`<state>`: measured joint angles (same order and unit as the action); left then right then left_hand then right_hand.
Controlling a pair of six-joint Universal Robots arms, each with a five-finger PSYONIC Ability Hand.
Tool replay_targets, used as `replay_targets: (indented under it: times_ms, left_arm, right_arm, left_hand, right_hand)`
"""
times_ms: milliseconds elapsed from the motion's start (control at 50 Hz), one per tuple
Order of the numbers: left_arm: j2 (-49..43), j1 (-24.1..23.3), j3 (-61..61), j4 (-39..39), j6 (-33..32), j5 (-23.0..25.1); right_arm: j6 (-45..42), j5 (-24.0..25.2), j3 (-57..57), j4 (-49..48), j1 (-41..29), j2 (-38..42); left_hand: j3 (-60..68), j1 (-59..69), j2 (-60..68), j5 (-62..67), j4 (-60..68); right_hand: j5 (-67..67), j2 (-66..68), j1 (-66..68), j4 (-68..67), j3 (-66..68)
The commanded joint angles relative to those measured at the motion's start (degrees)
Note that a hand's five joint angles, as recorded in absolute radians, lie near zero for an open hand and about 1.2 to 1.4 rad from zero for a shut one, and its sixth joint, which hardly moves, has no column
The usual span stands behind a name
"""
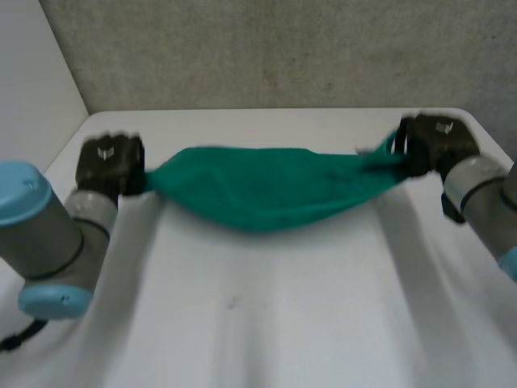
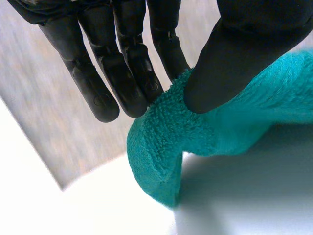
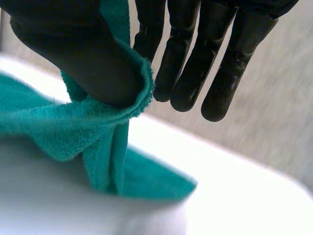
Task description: Fold the towel.
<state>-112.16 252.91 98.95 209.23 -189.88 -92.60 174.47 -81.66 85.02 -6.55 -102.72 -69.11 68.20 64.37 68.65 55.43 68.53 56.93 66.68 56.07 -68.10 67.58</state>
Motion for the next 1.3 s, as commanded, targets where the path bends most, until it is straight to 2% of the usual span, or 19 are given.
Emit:
replay_targets:
  times_ms: [20,100,240,340,420,500,620,660,700,820,920,1000,1080,1300]
  left_arm:
    - [-2.71,1.27,3.61,-3.47,-0.41,-0.12]
    - [-0.61,0.66,3.62,-8.04,-0.32,0.05]
    - [8.08,-1.35,3.27,-13.84,-0.58,0.05]
    - [11.70,-4.35,2.30,-15.17,-2.96,0.14]
    - [12.14,-8.03,1.07,-15.52,-7.87,0.06]
    - [6.01,-10.76,-3.49,-15.69,-13.58,-0.82]
    - [-4.72,-12.08,-14.29,-21.05,-15.52,-4.07]
    - [-6.40,-12.09,-16.25,-22.20,-15.52,-4.69]
    - [-14.18,-12.09,-25.68,-29.71,-15.61,-6.18]
    - [-20.20,-11.30,-34.52,-38.54,-15.61,-5.84]
    - [-21.17,-9.37,-36.55,-39.87,-15.52,-5.22]
    - [-21.69,-6.73,-37.51,-41.09,-15.09,0.21]
    - [-23.27,-4.89,-39.18,-44.68,-15.00,3.65]
    - [-25.48,-2.07,-42.26,-46.37,-13.33,6.03]
  right_arm:
    - [-6.33,1.68,2.25,3.56,0.86,6.96]
    - [-6.69,1.85,3.31,3.56,0.77,6.79]
    - [-6.42,2.03,4.63,3.12,0.33,4.95]
    - [-6.69,1.85,5.68,2.59,0.33,4.24]
    - [-6.78,1.94,6.04,2.33,0.24,4.24]
    - [-6.95,2.03,6.56,2.24,0.07,4.15]
    - [-7.04,2.55,7.18,2.24,-0.02,4.15]
    - [-7.13,2.82,7.35,2.24,-0.02,4.15]
    - [-7.91,3.08,7.53,2.33,0.07,4.15]
    - [-10.11,3.08,8.50,2.24,0.07,4.15]
    - [-10.55,3.08,8.76,2.24,0.16,4.15]
    - [-10.55,3.52,8.76,2.24,0.16,4.24]
    - [-10.55,3.78,8.76,2.24,0.07,4.15]
    - [-10.55,3.87,8.76,2.24,0.16,4.15]
  left_hand:
    - [-5.79,-1.96,-6.24,-3.02,-6.13]
    - [-29.69,-25.86,-30.14,-26.92,-30.02]
    - [-46.03,-42.20,-46.48,-43.26,-46.36]
    - [-46.04,-42.21,-46.50,-43.27,-46.38]
    - [-46.21,-42.38,-46.66,-43.44,-46.54]
    - [-46.04,-42.21,-46.50,-43.27,-46.38]
    - [-45.71,-41.87,-46.16,-42.93,-46.04]
    - [-45.71,-41.87,-46.16,-42.93,-46.04]
    - [-45.54,-41.71,-45.99,-42.77,-45.87]
    - [-43.53,-39.70,-43.98,-40.76,-43.86]
    - [-38.65,-34.82,-39.11,-35.88,-38.99]
    - [-30.76,-26.92,-31.21,-27.98,-31.09]
    - [-30.73,-26.90,-31.19,-27.96,-31.07]
    - [-36.62,-32.78,-37.07,-33.84,-36.95]
  right_hand:
    - [13.07,13.32,23.93,-11.90,12.42]
    - [13.07,13.32,23.93,-11.90,12.42]
    - [13.07,13.32,23.93,-11.90,12.42]
    - [13.07,13.32,23.93,-11.90,12.42]
    - [13.07,13.32,23.93,-11.90,12.42]
    - [13.07,13.32,23.93,-11.90,12.42]
    - [13.07,13.32,23.93,-11.90,12.42]
    - [13.07,13.32,23.93,-11.90,12.42]
    - [13.07,13.32,23.93,-11.90,12.42]
    - [13.07,13.32,23.93,-11.90,12.42]
    - [13.07,13.32,23.93,-11.90,12.42]
    - [13.07,13.32,23.93,-11.90,12.42]
    - [13.07,13.32,23.93,-11.90,12.42]
    - [13.07,13.32,23.93,-11.90,12.42]
